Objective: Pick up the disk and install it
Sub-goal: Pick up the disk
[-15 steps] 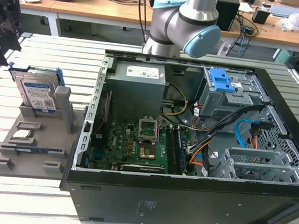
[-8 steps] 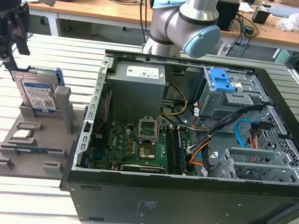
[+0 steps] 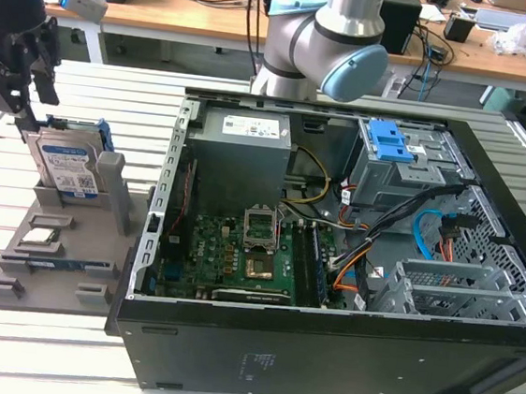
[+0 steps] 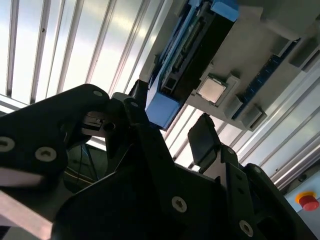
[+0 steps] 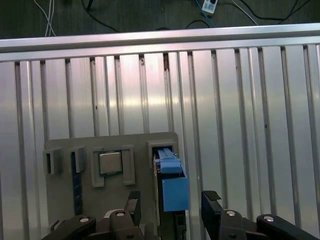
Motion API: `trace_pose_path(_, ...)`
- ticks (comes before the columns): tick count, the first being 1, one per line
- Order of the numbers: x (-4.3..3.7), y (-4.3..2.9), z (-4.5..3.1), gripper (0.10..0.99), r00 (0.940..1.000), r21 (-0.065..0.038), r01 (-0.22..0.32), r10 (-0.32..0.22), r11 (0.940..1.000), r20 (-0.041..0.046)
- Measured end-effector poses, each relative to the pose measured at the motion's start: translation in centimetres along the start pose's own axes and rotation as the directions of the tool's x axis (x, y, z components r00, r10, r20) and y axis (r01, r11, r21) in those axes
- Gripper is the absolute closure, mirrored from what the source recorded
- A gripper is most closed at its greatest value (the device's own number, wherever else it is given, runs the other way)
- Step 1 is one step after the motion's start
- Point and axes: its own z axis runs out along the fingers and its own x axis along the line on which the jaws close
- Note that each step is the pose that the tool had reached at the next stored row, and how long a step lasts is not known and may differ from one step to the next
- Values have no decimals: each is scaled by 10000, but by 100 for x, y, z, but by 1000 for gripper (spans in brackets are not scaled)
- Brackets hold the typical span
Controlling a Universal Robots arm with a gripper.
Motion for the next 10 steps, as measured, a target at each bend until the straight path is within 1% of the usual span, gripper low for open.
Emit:
trace_pose_path(2, -6, -12, 51, 486, 10000, 1, 0, 0, 10000, 0)
trace_pose_path(7, -16, -39, 149, 486, 10000, 1, 15, -15, 10000, -10)
trace_pose_path(10, -30, -57, 217, 486, 9999, -3, 156, -156, 9999, -30)
